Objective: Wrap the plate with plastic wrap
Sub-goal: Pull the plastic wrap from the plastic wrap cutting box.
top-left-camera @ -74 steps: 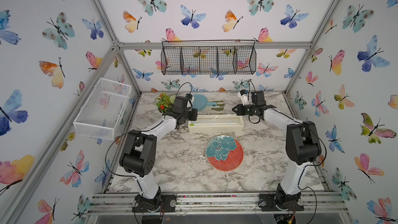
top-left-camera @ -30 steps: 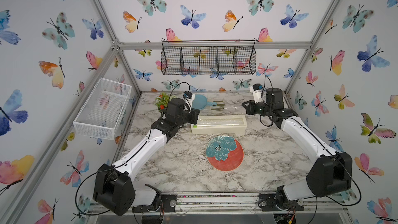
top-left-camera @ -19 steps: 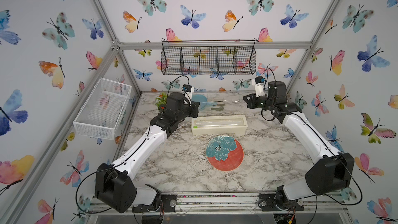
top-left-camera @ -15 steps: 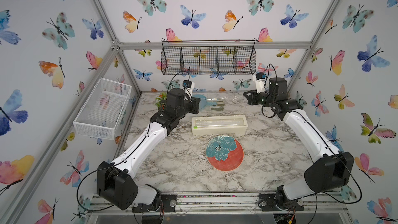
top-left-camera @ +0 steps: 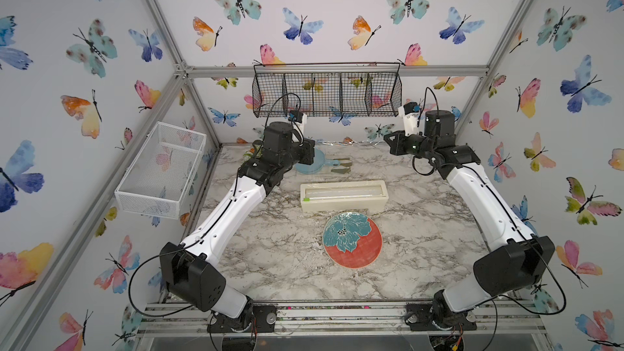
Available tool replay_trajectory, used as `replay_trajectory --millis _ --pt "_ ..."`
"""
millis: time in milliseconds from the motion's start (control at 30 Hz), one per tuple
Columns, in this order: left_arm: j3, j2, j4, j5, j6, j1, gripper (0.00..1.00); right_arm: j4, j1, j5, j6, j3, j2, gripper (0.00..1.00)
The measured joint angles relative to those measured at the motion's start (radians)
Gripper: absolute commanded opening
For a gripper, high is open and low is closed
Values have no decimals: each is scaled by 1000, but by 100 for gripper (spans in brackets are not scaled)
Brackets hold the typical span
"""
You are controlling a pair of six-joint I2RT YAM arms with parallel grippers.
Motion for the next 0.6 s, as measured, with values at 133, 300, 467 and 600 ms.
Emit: replay_trajectory --millis 133,300,467,600 --pt "2 -9 -1 10 -4 0 0 0 -1 0 0 -11 -15 2" --pt "-10 -35 -8 29 -8 0 0 0 -1 0 0 -43 -56 2" --pt "12 -45 -24 42 -9 0 0 -1 -1 0 0 -31 -62 2" --pt "34 -45 -43 52 -13 0 0 -26 -1 -1 1 8 -62 2"
